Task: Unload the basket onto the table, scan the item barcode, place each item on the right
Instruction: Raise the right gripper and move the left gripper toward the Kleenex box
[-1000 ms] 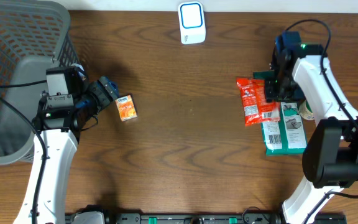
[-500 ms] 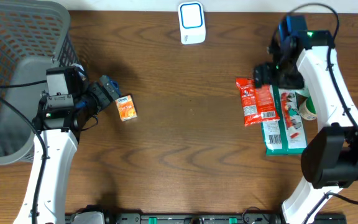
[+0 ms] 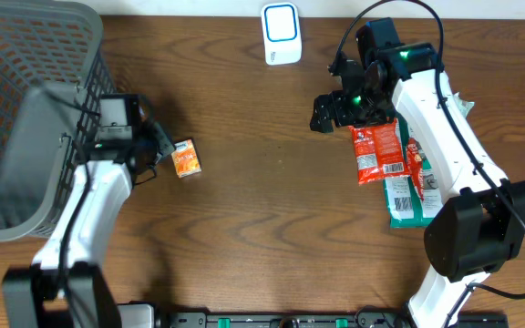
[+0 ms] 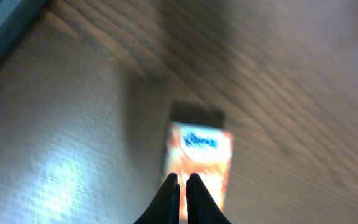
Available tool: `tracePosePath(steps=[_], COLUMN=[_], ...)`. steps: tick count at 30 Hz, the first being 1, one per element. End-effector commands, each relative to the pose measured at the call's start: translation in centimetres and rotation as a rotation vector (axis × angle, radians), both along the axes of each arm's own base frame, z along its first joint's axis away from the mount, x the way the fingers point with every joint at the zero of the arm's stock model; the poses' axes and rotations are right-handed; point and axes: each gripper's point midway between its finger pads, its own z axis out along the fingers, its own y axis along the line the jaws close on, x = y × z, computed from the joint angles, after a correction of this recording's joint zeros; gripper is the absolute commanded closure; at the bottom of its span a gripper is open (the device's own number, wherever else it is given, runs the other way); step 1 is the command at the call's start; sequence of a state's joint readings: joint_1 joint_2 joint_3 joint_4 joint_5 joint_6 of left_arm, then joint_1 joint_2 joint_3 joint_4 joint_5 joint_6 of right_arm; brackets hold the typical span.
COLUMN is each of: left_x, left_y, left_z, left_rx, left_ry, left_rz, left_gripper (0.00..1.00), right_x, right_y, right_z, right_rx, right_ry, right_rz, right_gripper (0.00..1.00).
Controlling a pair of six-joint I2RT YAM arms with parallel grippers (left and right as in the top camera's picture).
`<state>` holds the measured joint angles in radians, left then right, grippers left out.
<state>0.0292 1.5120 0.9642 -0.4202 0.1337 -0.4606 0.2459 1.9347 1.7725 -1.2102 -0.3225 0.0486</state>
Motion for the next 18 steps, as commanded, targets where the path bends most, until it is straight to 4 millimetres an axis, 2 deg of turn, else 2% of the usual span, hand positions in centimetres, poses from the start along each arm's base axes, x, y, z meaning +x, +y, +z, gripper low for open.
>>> tracePosePath(steps=[1, 7, 12, 15, 18], left_x=[0.3, 1.7, 1.3, 1.1, 0.7], left_y=[1.7, 1.7, 1.4, 0.0, -2.5], left_z=[-3.0, -6.0, -8.7, -9.0, -8.9], left_rx=[0.092, 0.091, 0.079, 0.006, -0.119], left_ry=[0.054, 0.067, 0.128, 0.141, 0.152], left_rz=[0.033, 0.031, 0.021, -0.014, -0.077], left_gripper=[0.92, 0.92, 0.92, 0.92, 0.92], right_x=[-0.3, -0.8, -0.9, -1.0, -1.2], right_y=[0.1, 0.0, 0.3, 0.4, 0.5], right_z=[0.3, 0.2, 0.2, 0.2, 0.2], right_rx=[0.014, 0.009, 0.013, 0.012, 0.011], right_ry=[0.011, 0.030, 0.031, 0.034, 0.040], right_rz=[-0.004, -0.002, 0.001, 0.005, 0.008], right_gripper=[0.08, 0.08, 0.08, 0.08, 0.08])
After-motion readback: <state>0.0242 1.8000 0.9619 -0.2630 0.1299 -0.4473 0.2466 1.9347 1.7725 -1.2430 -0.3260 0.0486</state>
